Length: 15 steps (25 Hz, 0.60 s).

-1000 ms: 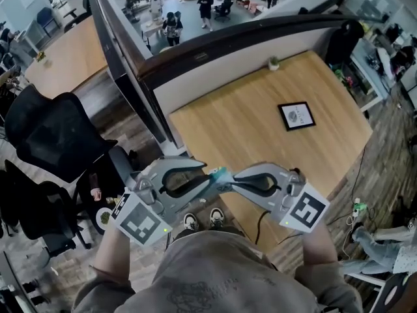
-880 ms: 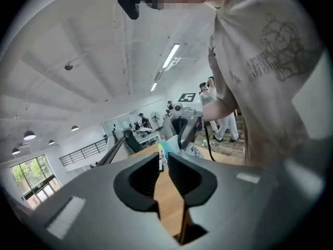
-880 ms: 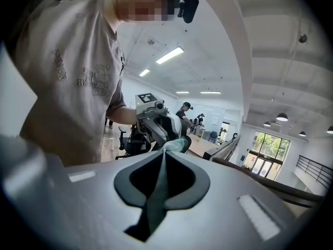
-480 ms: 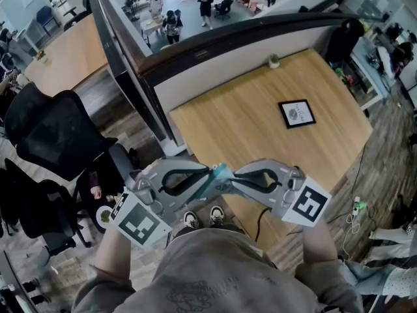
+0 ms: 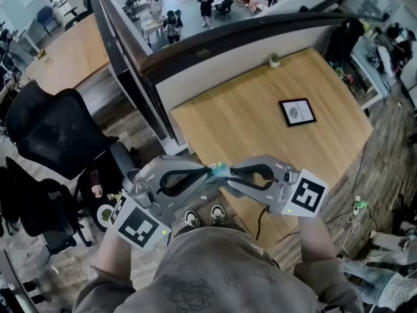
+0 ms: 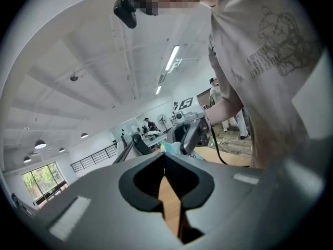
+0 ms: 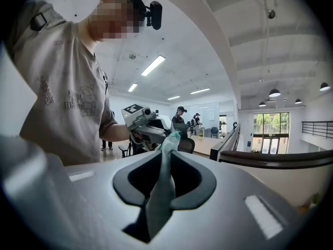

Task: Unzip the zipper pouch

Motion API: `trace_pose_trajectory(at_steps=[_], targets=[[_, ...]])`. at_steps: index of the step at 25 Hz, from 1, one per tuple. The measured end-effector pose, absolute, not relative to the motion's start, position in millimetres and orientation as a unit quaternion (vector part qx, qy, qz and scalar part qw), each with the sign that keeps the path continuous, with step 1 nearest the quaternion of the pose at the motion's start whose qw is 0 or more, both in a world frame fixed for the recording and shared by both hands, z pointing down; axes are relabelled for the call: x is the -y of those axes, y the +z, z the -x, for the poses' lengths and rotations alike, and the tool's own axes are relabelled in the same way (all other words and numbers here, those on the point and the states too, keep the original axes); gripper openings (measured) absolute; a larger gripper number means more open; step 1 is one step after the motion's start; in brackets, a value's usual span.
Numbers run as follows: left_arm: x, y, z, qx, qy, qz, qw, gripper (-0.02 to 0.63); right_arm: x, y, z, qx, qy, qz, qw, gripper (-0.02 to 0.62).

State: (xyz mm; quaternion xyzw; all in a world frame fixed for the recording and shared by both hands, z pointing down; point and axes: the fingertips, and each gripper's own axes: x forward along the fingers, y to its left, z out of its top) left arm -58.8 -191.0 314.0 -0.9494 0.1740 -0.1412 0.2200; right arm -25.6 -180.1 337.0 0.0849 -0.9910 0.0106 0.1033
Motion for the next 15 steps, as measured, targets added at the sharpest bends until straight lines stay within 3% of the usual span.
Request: trace_pose_trajectory(at_steps=[8,15], targets=[[182,323,62,-0.166,-0.159,0.948,0.219,0.003,175,339,34,0.992,0.029,-0.071,0.103,0.095],[180,328,59,-0.158,-0.172,0.946,0.226,0.003,186,338,35,0.991,0.032,-0.092,0.094,0.106]])
